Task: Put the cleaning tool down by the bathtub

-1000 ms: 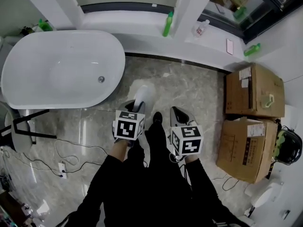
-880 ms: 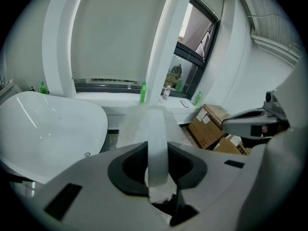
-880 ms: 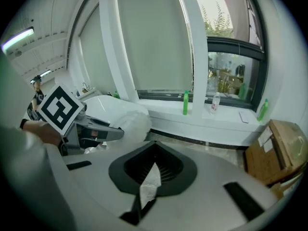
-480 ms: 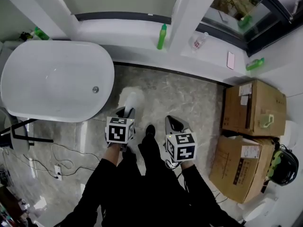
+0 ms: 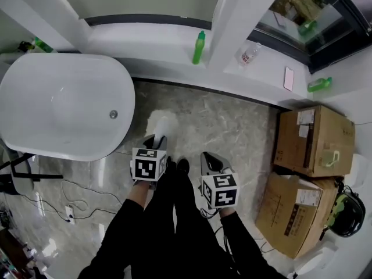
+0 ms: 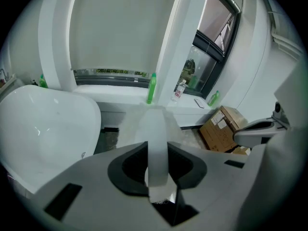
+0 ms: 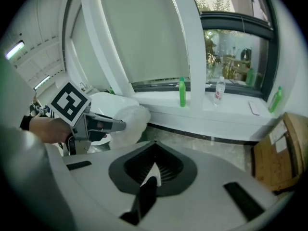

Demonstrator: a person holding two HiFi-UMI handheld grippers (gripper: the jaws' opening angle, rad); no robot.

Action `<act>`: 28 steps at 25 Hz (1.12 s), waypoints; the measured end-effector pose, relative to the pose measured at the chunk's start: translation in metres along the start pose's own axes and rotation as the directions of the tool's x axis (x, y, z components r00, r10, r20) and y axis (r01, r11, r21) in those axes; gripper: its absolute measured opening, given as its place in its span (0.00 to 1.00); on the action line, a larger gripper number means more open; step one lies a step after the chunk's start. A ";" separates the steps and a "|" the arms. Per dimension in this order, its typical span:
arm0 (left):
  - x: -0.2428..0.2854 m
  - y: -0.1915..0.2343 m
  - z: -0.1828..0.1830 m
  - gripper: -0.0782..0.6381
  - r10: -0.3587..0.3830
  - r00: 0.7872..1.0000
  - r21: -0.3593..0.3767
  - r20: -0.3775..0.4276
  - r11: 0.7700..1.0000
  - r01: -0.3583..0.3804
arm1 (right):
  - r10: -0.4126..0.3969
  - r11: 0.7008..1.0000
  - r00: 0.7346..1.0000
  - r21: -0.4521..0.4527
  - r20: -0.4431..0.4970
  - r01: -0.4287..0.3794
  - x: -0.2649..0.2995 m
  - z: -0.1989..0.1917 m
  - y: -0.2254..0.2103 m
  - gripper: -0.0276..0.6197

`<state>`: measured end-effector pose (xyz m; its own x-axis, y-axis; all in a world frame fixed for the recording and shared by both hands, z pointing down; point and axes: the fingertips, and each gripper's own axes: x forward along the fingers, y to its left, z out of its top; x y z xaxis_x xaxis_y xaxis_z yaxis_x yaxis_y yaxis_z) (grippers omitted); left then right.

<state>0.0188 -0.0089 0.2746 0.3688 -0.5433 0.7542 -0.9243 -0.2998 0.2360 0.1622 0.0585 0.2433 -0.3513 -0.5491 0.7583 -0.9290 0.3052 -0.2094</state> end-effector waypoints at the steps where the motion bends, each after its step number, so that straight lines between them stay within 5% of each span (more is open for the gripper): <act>1: 0.008 0.005 -0.001 0.24 0.002 1.000 -0.003 -0.001 1.000 -0.002 | -0.004 1.000 1.000 0.011 -0.011 0.004 0.008 -0.005 -0.003 0.04; 28: 0.255 0.121 -0.115 0.24 0.065 0.998 -0.067 -0.021 0.996 -0.067 | 0.054 0.995 0.991 -0.071 -0.122 -0.063 0.294 -0.107 -0.041 0.04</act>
<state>-0.0107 -0.0934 0.5662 0.3054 -0.5449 0.7809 -0.9513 -0.2097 0.2257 0.1091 -0.0319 0.5408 -0.3840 -0.4324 0.8158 -0.8943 0.3940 -0.2121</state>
